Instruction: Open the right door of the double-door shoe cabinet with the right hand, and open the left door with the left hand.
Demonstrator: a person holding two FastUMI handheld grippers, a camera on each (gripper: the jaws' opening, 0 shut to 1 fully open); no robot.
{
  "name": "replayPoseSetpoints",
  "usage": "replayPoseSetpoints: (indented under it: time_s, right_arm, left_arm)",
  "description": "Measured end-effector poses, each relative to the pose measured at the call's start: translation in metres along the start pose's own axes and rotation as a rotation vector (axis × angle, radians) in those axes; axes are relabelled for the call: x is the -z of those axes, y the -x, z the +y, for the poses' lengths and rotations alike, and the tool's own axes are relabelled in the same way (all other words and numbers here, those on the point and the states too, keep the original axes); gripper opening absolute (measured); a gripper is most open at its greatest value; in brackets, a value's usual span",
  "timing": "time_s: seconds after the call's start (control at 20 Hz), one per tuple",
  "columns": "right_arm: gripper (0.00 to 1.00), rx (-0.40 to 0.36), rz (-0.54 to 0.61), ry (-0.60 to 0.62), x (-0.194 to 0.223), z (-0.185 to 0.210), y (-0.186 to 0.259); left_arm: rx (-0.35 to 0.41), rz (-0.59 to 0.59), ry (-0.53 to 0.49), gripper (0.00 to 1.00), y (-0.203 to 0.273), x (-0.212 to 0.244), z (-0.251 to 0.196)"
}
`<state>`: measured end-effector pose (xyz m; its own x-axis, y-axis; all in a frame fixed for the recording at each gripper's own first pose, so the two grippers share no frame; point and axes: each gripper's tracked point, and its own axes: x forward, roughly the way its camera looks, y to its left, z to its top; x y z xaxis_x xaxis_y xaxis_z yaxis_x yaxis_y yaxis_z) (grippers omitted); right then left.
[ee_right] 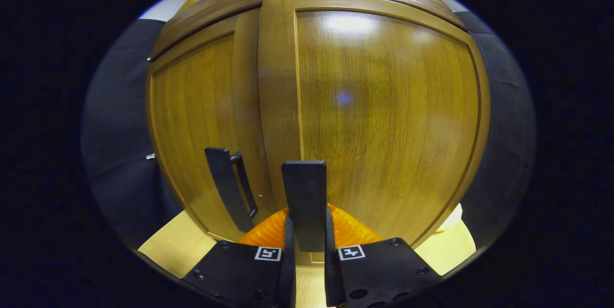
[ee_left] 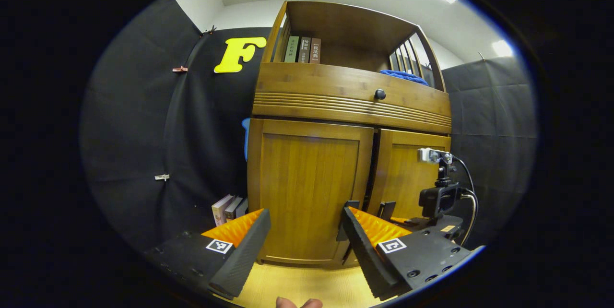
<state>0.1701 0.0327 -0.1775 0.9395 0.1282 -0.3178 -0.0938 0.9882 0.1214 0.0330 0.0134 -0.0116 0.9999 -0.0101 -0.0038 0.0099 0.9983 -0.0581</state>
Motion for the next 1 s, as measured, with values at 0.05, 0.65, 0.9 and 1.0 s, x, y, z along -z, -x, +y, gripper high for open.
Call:
replayPoseSetpoints:
  time_s: [0.05,0.65,0.9,1.0]
  right_arm:
    - [0.28,-0.005,-0.01,-0.005,0.0,-0.002,0.003]
    - [0.27,0.049,-0.036,-0.046,0.0,-0.016,0.015]
    - [0.26,0.096,-0.044,-0.069,-0.003,-0.021,0.019]
    - [0.26,0.117,-0.046,-0.068,-0.003,-0.025,0.021]
  left_arm:
    - [0.005,0.002,0.002,0.94,0.003,0.001,-0.002]
    - [0.029,-0.021,0.001,0.94,0.05,-0.017,-0.014]
    - [0.028,-0.023,0.001,0.94,0.06,-0.016,-0.023]
    - [0.043,-0.016,0.008,0.94,0.06,-0.013,-0.031]
